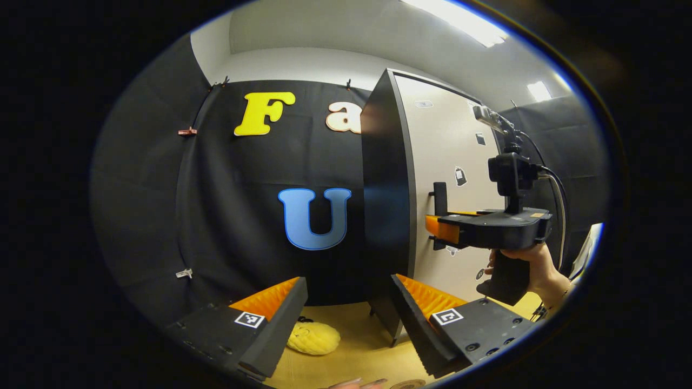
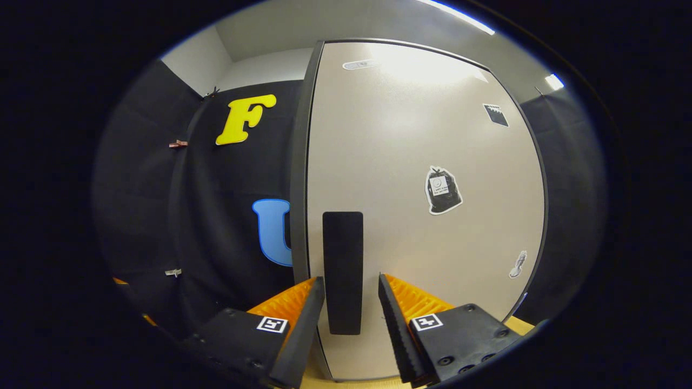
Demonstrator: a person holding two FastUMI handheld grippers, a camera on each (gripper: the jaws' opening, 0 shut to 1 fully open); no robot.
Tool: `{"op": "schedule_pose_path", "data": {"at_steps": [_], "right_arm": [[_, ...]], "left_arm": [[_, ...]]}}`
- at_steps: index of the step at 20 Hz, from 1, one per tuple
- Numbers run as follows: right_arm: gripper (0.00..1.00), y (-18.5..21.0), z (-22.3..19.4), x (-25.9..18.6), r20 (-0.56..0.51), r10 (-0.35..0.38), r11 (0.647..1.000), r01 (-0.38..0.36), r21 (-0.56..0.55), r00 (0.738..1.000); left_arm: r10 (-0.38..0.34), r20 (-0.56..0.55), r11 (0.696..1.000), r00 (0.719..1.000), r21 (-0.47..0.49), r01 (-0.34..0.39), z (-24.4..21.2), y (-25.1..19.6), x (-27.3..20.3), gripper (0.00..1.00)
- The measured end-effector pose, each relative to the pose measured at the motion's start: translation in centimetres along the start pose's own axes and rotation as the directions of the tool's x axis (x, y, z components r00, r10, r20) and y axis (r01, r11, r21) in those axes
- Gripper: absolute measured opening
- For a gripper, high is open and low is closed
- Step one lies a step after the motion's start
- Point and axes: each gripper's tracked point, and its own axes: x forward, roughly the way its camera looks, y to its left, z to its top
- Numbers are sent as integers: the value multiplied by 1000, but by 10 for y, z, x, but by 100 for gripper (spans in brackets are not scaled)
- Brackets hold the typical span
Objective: Open the cabinet door with the right hand, grasp the bottle in the cabinet with the left hand and place it on the coaster, then close the cabinet door with the right hand.
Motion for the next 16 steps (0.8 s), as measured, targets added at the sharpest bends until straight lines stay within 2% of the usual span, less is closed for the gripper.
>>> {"op": "schedule_pose_path", "data": {"at_steps": [1,4,5,7,9,10,11,16], "right_arm": [[60,1,0,2,2,3,1000,-3,3,1000],[58,5,4,1,11,9,1000,-9,23,1000],[41,6,4,2,14,-2,1000,2,16,1000],[40,3,1,11,23,-11,1000,11,-2,1000],[25,4,2,5,11,-19,1000,19,-10,1000],[25,5,0,4,-11,-14,1000,14,-18,1000],[15,6,0,4,-10,-3,1000,3,-23,1000],[15,7,5,-17,-22,72,997,-72,-13,997]], "left_arm": [[0,1,1000,1000,3,0,0,0,0,96],[-5,-1,1000,1000,-8,5,-1,0,-1,96],[-2,-5,1000,1000,-7,2,-2,1,-1,96],[1,-11,1000,1000,-4,-1,-3,0,0,96],[-1,-14,1000,1000,-7,1,-3,0,-1,96],[0,-16,1000,1000,-8,0,-3,0,-2,96],[3,-14,1000,1000,-8,-3,-2,0,-4,96],[14,14,1000,1000,12,-14,8,-3,-7,96]]}}
